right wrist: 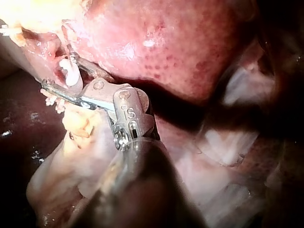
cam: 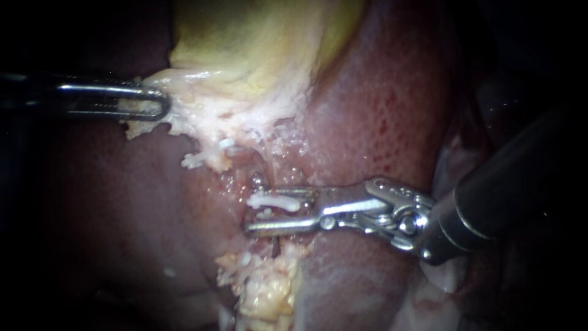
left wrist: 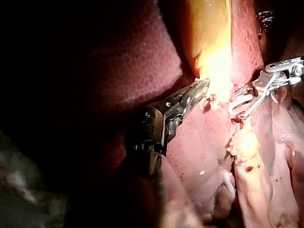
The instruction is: Going back second clip right tube
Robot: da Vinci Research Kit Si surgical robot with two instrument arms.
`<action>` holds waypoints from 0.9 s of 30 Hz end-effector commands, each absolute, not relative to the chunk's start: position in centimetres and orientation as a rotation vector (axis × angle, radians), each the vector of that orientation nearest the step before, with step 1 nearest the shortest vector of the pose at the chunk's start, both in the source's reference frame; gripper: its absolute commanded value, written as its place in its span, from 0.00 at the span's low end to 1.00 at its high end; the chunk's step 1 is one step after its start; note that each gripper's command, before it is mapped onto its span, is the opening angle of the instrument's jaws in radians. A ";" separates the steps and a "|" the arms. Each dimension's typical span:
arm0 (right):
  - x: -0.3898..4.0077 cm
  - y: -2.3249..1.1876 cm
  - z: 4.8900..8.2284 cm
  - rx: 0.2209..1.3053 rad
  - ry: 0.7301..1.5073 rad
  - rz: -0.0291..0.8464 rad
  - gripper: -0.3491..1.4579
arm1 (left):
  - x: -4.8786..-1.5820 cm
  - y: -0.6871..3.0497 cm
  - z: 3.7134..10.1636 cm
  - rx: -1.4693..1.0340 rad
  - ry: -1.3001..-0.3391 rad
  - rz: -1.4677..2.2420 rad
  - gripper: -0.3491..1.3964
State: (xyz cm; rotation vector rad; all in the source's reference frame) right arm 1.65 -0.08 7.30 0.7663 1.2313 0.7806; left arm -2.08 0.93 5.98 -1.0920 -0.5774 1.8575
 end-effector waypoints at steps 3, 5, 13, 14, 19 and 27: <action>1.59 -0.05 7.34 0.763 1.234 0.787 0.47 | -2.07 0.93 5.97 -1.092 -0.577 1.858 0.00; 1.55 -0.04 7.34 0.763 1.231 0.786 0.47 | -2.07 0.93 5.97 -1.092 -0.577 1.858 0.00; 1.34 -0.03 7.19 0.742 1.241 0.737 0.47 | -2.06 0.92 5.96 -1.092 -0.578 1.858 0.00; 1.30 -0.01 7.15 0.733 1.246 0.724 0.47 | -2.06 0.92 5.96 -1.092 -0.578 1.858 0.00; 1.04 0.07 6.89 0.649 1.289 0.592 0.47 | -2.05 0.92 5.96 -1.092 -0.578 1.858 0.00; 0.74 0.17 6.55 0.494 1.211 0.316 0.47 | -2.04 0.92 5.96 -1.092 -0.579 1.858 0.00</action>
